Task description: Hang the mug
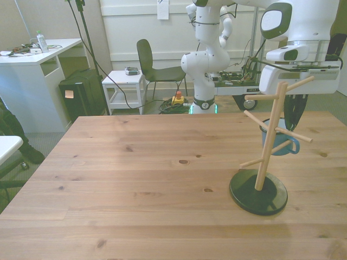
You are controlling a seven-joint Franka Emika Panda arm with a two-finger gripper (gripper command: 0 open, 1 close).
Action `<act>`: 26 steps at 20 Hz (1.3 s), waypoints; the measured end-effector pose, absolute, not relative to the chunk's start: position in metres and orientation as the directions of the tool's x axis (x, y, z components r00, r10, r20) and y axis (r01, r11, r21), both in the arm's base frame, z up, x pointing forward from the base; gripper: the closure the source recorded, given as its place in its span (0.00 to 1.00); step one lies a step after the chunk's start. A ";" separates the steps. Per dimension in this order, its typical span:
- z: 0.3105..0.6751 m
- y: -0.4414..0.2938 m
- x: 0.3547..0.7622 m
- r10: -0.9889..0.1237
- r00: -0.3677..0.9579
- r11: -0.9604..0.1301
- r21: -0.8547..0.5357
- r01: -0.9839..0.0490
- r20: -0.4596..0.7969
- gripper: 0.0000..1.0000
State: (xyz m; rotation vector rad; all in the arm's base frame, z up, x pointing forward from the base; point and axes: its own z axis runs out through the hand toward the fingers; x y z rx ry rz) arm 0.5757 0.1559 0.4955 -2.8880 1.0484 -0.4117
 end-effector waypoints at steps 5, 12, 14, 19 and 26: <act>0.495 0.149 0.578 -0.652 0.725 -0.757 -0.136 -0.639 0.220 0.00; 0.484 0.141 0.571 -0.658 0.723 -0.751 -0.120 -0.649 0.210 0.00; 0.482 0.137 0.566 -0.659 0.722 -0.750 -0.118 -0.650 0.210 0.00; 0.480 0.130 0.549 -0.657 0.724 -0.752 -0.118 -0.648 0.209 0.00; 0.455 0.120 0.494 -0.687 0.710 -0.726 -0.135 -0.674 0.154 0.00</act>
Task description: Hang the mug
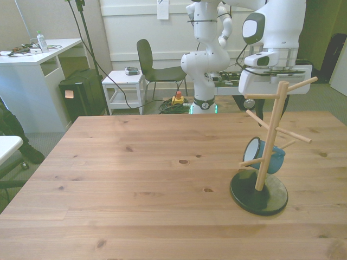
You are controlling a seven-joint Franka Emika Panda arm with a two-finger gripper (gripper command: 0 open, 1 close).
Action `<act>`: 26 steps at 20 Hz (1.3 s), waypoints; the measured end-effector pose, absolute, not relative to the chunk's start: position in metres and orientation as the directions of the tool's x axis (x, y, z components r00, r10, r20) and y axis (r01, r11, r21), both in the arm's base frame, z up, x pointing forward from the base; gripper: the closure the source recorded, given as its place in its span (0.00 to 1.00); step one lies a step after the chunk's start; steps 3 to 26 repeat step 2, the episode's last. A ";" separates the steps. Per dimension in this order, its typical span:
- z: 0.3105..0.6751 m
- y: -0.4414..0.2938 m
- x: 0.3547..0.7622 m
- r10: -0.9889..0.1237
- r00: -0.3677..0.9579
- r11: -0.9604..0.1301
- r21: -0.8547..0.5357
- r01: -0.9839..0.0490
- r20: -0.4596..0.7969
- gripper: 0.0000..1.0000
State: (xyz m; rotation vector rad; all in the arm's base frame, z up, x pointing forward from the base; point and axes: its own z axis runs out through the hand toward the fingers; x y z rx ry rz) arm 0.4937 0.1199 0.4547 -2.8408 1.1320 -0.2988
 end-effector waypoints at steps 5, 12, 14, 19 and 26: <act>0.446 0.110 0.483 -0.707 0.695 -0.707 -0.139 -0.693 0.132 0.00; 0.446 0.110 0.483 -0.707 0.695 -0.707 -0.139 -0.693 0.132 0.00; 0.446 0.110 0.483 -0.707 0.695 -0.707 -0.139 -0.693 0.132 0.00; 0.446 0.110 0.483 -0.707 0.695 -0.707 -0.139 -0.693 0.132 0.00; 0.446 0.110 0.483 -0.707 0.695 -0.707 -0.139 -0.693 0.132 0.00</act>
